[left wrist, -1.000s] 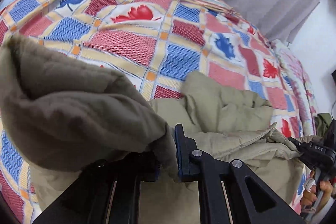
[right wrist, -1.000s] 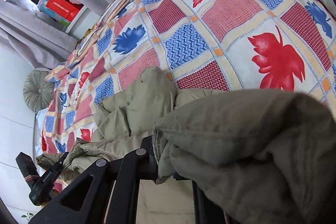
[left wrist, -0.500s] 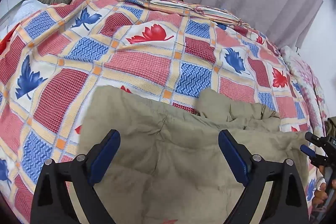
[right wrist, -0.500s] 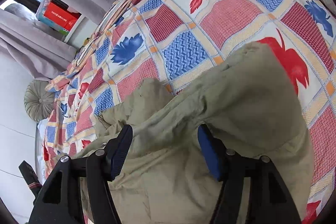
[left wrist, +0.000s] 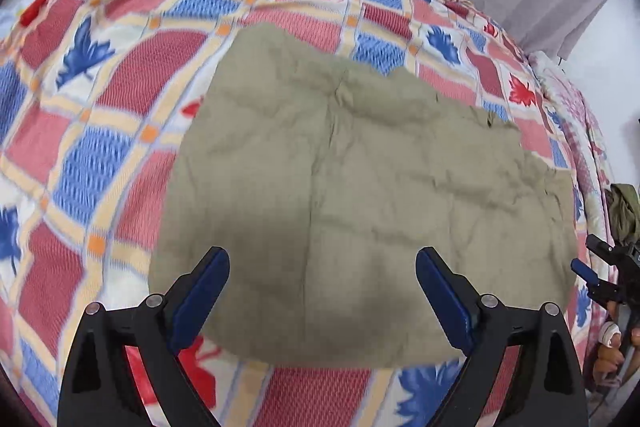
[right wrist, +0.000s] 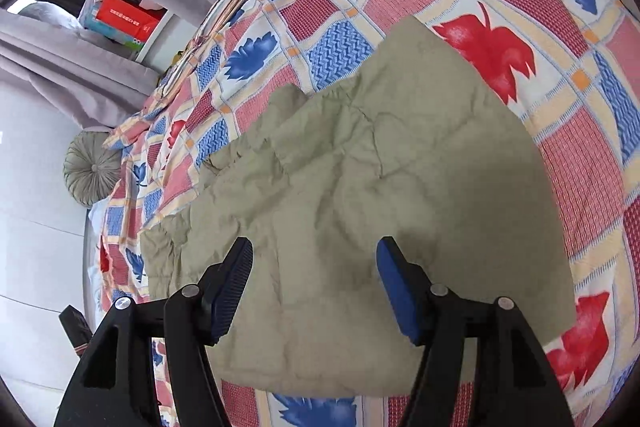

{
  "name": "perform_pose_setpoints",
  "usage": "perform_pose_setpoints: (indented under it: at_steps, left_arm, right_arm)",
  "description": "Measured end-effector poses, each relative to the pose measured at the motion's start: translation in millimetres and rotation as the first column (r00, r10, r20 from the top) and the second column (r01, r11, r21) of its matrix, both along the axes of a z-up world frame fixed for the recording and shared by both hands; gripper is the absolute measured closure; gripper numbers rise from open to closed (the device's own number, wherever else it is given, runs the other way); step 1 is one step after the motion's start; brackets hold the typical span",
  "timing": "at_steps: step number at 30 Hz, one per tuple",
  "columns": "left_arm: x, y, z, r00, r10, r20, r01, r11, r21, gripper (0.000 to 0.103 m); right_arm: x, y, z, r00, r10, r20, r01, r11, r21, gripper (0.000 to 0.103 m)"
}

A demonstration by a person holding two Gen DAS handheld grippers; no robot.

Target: Fold large clothes

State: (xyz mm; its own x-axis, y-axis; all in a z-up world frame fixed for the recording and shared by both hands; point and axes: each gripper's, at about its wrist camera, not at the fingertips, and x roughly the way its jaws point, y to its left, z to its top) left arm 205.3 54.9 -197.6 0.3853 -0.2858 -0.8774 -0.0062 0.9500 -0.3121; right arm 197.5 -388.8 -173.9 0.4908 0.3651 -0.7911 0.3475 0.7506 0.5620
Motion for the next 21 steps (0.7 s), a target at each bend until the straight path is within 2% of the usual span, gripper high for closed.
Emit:
perform_pose_setpoints:
  at_steps: [3,10,15,17,20,21]
  left_arm:
    - [-23,4,-6,1.0,0.007,-0.024,-0.007,1.0,-0.021,0.009]
    - [-52,24,-28,0.993,0.063,-0.1,-0.078,0.985,-0.155,0.009]
    - [-57,33,-55,0.983,0.085,-0.165,-0.132,0.945,-0.3,0.009]
    - [-57,34,-69,0.977,0.098,-0.19,-0.158,0.929,-0.334,0.009]
    - [-51,33,-88,0.969,0.119,-0.216,-0.195,0.906,-0.376,0.009]
    - [-48,31,-92,0.969,0.119,-0.219,-0.196,0.905,-0.378,0.009]
  right_arm:
    - [-29,-2,-4,1.0,-0.028,-0.012,0.028,0.999,0.041,0.035]
    - [-88,-1,-16,0.997,-0.06,-0.052,0.064,0.995,0.076,0.033]
    - [-107,-7,-42,0.99,-0.093,-0.106,0.104,0.989,0.107,0.032]
    - [-108,-10,-54,0.987,-0.119,-0.112,0.134,0.981,0.139,0.032]
    - [-106,-10,-70,0.985,-0.14,-0.098,0.157,0.969,0.192,0.019]
    - [-104,-9,-76,0.985,-0.143,-0.096,0.16,0.965,0.206,0.019]
